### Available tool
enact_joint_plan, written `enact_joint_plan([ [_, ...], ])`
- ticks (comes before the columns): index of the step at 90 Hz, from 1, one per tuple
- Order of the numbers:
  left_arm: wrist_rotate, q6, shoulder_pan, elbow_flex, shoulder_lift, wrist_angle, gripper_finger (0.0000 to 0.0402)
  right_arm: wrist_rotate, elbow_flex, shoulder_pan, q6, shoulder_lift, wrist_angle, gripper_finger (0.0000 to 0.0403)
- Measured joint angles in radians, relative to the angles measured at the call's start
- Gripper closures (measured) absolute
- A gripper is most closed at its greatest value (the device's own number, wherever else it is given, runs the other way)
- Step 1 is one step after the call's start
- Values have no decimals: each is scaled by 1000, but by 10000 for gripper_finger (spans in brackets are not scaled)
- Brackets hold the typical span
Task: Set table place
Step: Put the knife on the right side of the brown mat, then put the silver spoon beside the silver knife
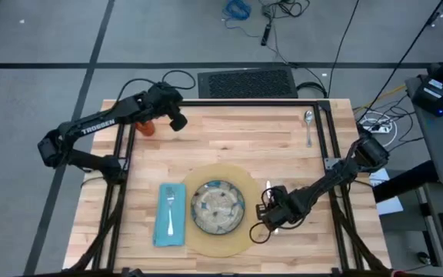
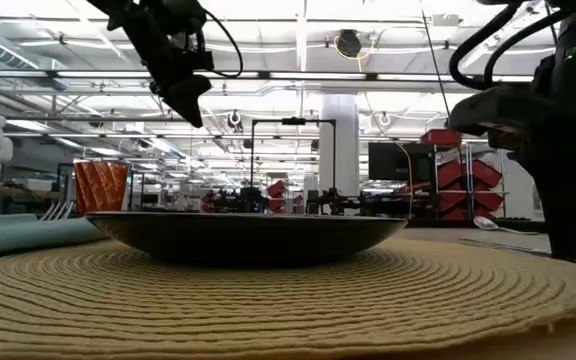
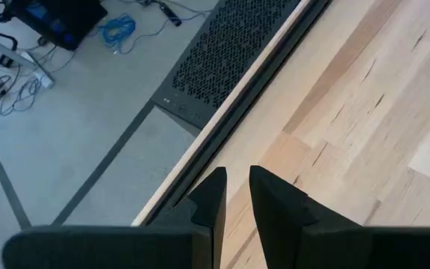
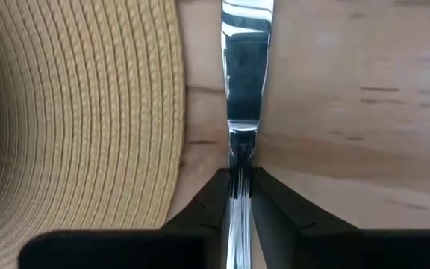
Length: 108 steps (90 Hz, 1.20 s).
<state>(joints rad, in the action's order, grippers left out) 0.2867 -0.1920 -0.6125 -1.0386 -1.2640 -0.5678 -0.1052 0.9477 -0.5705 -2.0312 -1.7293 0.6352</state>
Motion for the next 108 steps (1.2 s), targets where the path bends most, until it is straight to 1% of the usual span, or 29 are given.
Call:
enact_joint_plan([
  [16, 0, 0, 0, 0, 0, -1, 352, -9, 5, -1, 21, -1, 10, 361],
  [54, 0, 0, 0, 0, 0, -3, 352, -20, 5, -1, 51, -1, -1, 298],
  [73, -1, 0, 0, 0, 0, -3, 352, -16, 8, -2, 89, 12, 9, 279],
  [86, -5, 0, 0, 0, 0, -3, 352, -72, 78, 8, 163, 58, 146, 277],
  [100, -31, 1, 0, 0, 0, -3, 352, -218, 198, 41, 259, 118, 407, 277],
  [108, -32, 1, 0, 0, 0, -3, 352, -277, 243, 95, 285, 145, 591, 277],
])
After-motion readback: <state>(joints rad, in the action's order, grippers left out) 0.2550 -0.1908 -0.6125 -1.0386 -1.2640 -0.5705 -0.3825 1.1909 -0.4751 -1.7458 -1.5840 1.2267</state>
